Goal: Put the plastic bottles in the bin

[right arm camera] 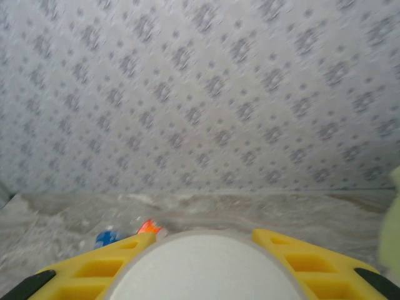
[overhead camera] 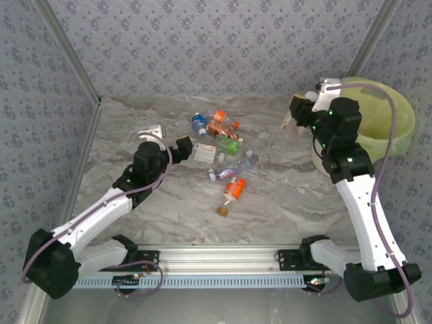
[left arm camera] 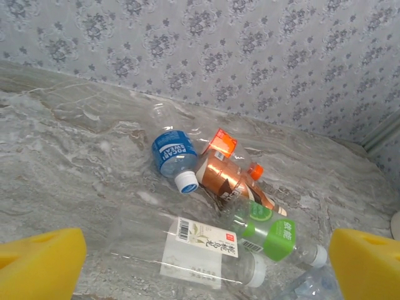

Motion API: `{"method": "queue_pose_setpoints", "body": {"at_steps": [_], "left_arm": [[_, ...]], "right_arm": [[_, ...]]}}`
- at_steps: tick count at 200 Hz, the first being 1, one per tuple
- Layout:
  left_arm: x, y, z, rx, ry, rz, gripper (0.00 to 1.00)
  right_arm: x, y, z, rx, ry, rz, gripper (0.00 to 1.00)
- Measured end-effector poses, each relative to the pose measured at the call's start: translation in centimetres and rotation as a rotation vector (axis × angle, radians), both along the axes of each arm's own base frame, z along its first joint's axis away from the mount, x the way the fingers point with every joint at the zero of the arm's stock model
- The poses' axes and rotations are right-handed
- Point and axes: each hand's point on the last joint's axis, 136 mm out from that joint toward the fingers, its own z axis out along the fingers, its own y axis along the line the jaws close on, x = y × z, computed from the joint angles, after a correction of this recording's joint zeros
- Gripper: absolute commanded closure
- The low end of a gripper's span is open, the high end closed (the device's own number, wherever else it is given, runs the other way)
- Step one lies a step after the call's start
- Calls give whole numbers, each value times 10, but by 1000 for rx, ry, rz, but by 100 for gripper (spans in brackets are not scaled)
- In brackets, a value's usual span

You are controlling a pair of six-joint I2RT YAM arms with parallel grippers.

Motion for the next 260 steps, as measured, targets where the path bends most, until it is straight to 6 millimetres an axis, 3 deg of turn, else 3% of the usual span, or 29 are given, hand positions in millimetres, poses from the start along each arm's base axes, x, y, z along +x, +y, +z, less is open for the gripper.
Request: {"method": "queue_pose_setpoints", "body": {"at_steps": [61,93,136,196,206,230,260], "left_arm": [[-2,12,-13,3,19,50,1],[-2,13,-14,-9,24,58,1],[-1,16,-14,-23,28,70,1],[-2,16,-17,-30,41,70,1],[-2,16,-18,-30,44,71,0],[-4,15,-23,-21,65,65,1],[-7,13,-31,-15,98,50,1]], "right_arm": [[-12,-67,56,11,-211,-203,100],[-11,-114,69,11,-275,-361,100],[-2,-172,59,72,-281,-538,100],[18,-212,15,147,-191,-649,95],[19,-220,9,158,-179,-671,88],[19,-241,-10,200,-130,-729,57],[13,-260,-42,260,-25,-792,32]]}}
